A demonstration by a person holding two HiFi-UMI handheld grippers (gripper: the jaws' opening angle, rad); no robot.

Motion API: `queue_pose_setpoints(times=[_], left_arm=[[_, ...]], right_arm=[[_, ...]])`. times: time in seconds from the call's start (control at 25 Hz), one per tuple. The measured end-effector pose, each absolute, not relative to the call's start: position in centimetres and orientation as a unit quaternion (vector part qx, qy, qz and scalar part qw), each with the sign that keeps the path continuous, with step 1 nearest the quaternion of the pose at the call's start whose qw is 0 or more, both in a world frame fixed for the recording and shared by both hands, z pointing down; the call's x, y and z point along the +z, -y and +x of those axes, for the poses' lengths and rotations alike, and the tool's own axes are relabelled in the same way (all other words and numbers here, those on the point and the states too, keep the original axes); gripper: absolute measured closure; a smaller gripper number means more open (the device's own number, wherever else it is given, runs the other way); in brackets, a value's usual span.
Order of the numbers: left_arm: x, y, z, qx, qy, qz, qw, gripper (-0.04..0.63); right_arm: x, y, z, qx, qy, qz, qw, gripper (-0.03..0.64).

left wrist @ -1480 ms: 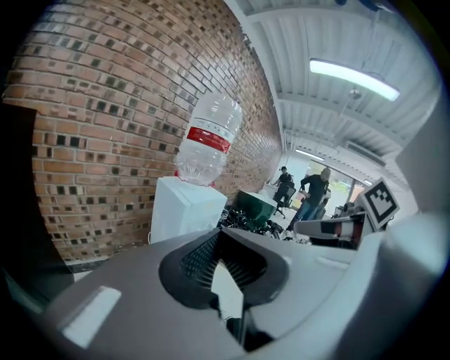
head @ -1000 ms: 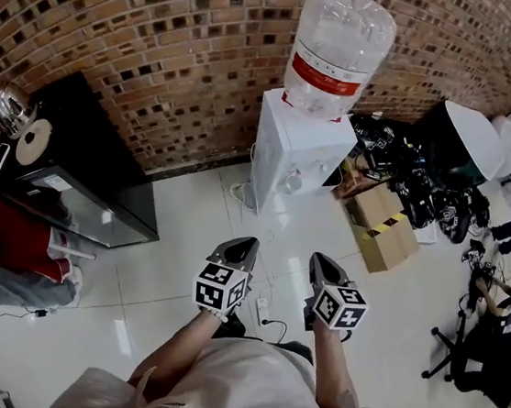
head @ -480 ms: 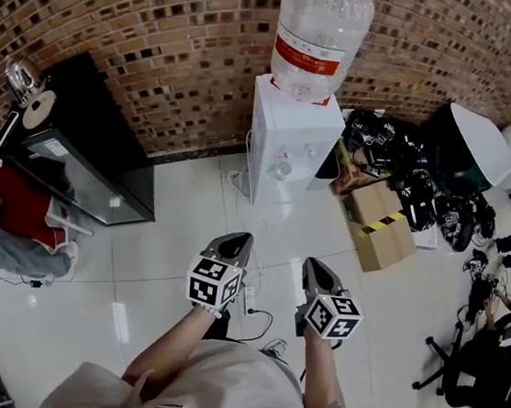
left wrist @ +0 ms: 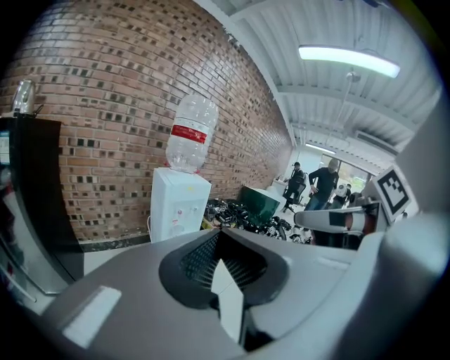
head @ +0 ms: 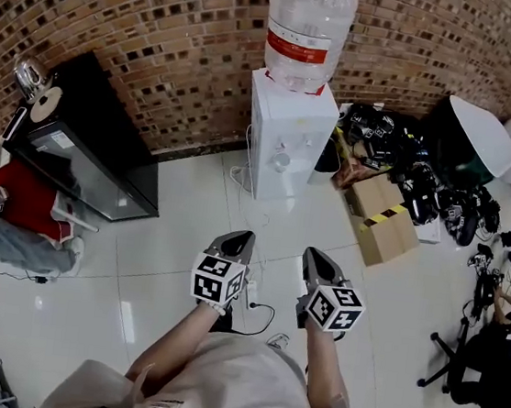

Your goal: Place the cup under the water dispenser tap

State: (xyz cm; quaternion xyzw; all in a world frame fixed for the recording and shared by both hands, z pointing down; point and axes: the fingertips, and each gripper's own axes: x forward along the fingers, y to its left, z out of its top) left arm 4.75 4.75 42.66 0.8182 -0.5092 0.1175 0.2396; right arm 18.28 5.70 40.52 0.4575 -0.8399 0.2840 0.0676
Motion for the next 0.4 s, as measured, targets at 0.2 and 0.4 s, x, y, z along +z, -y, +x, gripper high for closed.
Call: queue_pose_setpoints(times=[0.2,0.4], left_arm=[[41.93,-4.33,4.55,0.113,0.511,0.820,0.231,0.584],[41.68,-4.23,4.46,0.113,0.510,0.822,0.228,0.584]], right_arm=[[39.67,-5.57,17.76,0.271,0.845,0.456,0.066,0.617],[39.49,-5.58,17.53,0.270,0.845,0.457,0.064,0.617]])
